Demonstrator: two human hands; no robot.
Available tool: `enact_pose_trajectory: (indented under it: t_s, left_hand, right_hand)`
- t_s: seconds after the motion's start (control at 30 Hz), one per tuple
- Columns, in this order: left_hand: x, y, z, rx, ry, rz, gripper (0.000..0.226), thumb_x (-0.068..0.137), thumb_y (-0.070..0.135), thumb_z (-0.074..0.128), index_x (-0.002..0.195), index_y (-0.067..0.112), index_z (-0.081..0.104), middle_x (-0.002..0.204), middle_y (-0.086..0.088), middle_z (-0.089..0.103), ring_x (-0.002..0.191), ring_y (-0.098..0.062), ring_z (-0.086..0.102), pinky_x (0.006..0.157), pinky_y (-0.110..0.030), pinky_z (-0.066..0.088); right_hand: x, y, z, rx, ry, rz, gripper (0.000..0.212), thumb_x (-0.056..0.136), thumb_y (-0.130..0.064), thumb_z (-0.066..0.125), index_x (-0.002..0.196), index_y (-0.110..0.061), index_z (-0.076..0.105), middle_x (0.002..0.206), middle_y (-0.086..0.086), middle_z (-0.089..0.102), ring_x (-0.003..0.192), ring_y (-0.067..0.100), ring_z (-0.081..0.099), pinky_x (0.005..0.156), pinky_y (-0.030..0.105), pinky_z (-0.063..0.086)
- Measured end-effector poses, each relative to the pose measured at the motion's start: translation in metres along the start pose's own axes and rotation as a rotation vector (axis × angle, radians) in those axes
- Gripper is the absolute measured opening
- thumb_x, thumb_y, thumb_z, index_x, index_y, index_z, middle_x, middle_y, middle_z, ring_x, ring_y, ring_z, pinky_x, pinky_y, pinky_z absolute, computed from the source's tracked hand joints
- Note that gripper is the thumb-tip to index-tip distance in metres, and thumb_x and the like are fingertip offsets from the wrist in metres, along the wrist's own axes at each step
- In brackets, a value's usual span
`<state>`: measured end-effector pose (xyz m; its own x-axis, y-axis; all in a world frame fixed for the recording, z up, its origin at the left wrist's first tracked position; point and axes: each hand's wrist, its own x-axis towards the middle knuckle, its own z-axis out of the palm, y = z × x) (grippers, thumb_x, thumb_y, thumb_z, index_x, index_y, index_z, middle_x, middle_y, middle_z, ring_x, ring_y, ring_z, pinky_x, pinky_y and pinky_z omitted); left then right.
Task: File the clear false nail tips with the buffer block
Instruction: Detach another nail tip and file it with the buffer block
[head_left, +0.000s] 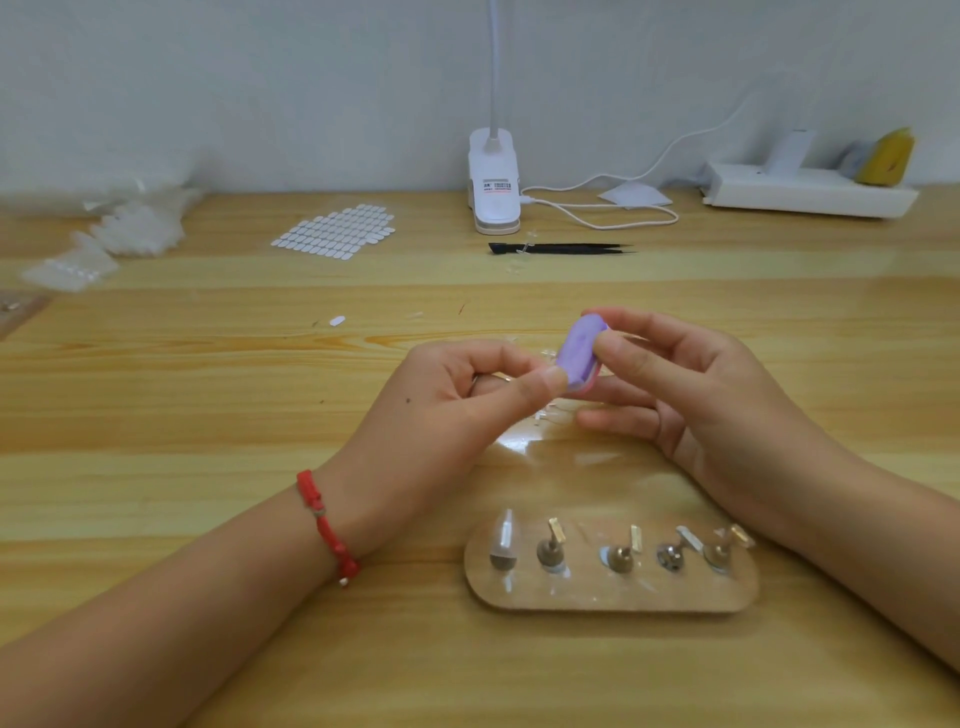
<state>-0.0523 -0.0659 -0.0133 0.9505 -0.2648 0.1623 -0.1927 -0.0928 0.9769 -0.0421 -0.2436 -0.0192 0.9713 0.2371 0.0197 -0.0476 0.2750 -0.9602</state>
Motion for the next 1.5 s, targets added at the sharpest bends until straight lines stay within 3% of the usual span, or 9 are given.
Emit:
enact_pose_trajectory:
  t_s: [0.17, 0.57, 0.7, 0.87, 0.97, 1.1, 1.2, 1.3, 1.5]
  left_hand:
    - [0.0013, -0.002, -0.0031, -0.018, 0.064, -0.024, 0.019, 0.08, 0.029, 0.063, 0.079, 0.011, 0.07, 0.047, 0.005, 0.023, 0.04, -0.005, 0.018, 0.04, -0.01, 0.024]
    - [0.0007, -0.002, -0.0015, -0.04, 0.055, -0.01, 0.018, 0.074, 0.033, 0.065, 0.073, 0.016, 0.07, 0.047, 0.006, 0.024, 0.04, -0.004, 0.019, 0.041, -0.006, 0.027]
    - [0.002, -0.0042, -0.004, -0.029, 0.083, -0.029, 0.015, 0.08, 0.028, 0.065, 0.075, 0.015, 0.07, 0.048, 0.005, 0.024, 0.041, -0.006, 0.018, 0.04, -0.011, 0.024]
    - [0.0008, -0.0029, -0.0025, -0.053, 0.083, -0.013, 0.016, 0.074, 0.032, 0.065, 0.072, 0.018, 0.071, 0.049, 0.003, 0.022, 0.042, -0.006, 0.018, 0.042, -0.006, 0.028]
    - [0.0009, -0.0036, -0.0038, -0.039, 0.074, -0.019, 0.019, 0.077, 0.031, 0.064, 0.077, 0.013, 0.07, 0.05, 0.001, 0.023, 0.041, -0.007, 0.017, 0.039, -0.009, 0.023]
    - [0.0007, -0.0033, -0.003, -0.04, 0.058, -0.026, 0.023, 0.076, 0.032, 0.064, 0.08, 0.01, 0.071, 0.053, -0.001, 0.022, 0.041, -0.006, 0.017, 0.039, -0.008, 0.024]
    - [0.001, -0.0039, -0.0044, -0.04, 0.072, -0.036, 0.019, 0.081, 0.027, 0.064, 0.08, 0.009, 0.07, 0.052, 0.0, 0.023, 0.04, -0.006, 0.018, 0.039, -0.011, 0.022]
    - [0.0007, -0.0044, -0.0027, -0.026, 0.051, -0.025, 0.03, 0.075, 0.033, 0.063, 0.083, 0.005, 0.071, 0.053, -0.001, 0.022, 0.041, -0.006, 0.017, 0.039, -0.01, 0.023]
    - [0.0005, -0.0031, -0.0034, -0.041, 0.04, -0.022, 0.018, 0.078, 0.029, 0.063, 0.078, 0.013, 0.071, 0.054, -0.002, 0.022, 0.04, -0.006, 0.018, 0.039, -0.007, 0.025]
  right_hand:
    - [-0.0025, 0.001, 0.0023, -0.07, -0.069, 0.001, 0.032, 0.073, -0.021, 0.068, 0.104, -0.013, 0.068, 0.088, 0.009, 0.076, 0.082, 0.024, 0.074, 0.059, 0.023, 0.057]
    - [-0.0002, -0.0008, -0.0006, 0.041, 0.007, -0.001, 0.035, 0.071, -0.02, 0.068, 0.105, -0.01, 0.065, 0.084, 0.008, 0.075, 0.079, 0.022, 0.075, 0.054, 0.022, 0.056]
    - [-0.0017, 0.0005, 0.0031, -0.077, -0.045, -0.02, 0.031, 0.063, -0.024, 0.074, 0.094, -0.017, 0.073, 0.087, 0.009, 0.075, 0.081, 0.024, 0.074, 0.052, 0.023, 0.056]
    - [0.0004, -0.0013, -0.0008, 0.037, -0.004, -0.007, 0.034, 0.069, -0.02, 0.07, 0.101, -0.01, 0.062, 0.085, 0.011, 0.075, 0.082, 0.025, 0.074, 0.052, 0.022, 0.055]
    - [-0.0014, 0.0003, 0.003, -0.085, -0.07, -0.029, 0.036, 0.064, -0.024, 0.075, 0.096, -0.011, 0.065, 0.083, 0.01, 0.074, 0.077, 0.024, 0.074, 0.055, 0.024, 0.057]
    - [0.0011, -0.0006, 0.0001, 0.041, -0.011, -0.015, 0.03, 0.069, -0.019, 0.069, 0.098, -0.011, 0.064, 0.08, 0.008, 0.075, 0.075, 0.022, 0.074, 0.055, 0.022, 0.056]
    - [-0.0006, -0.0001, 0.002, -0.036, -0.066, -0.016, 0.026, 0.066, -0.02, 0.072, 0.092, -0.016, 0.072, 0.084, 0.011, 0.075, 0.078, 0.025, 0.074, 0.056, 0.023, 0.057]
    - [0.0003, -0.0009, -0.0002, 0.04, -0.027, -0.012, 0.027, 0.071, -0.017, 0.068, 0.098, -0.012, 0.066, 0.081, 0.009, 0.075, 0.075, 0.021, 0.074, 0.056, 0.022, 0.056]
    - [-0.0005, -0.0002, 0.001, 0.009, -0.022, -0.049, 0.027, 0.065, -0.021, 0.074, 0.092, -0.016, 0.069, 0.082, 0.009, 0.074, 0.077, 0.024, 0.074, 0.055, 0.022, 0.056]
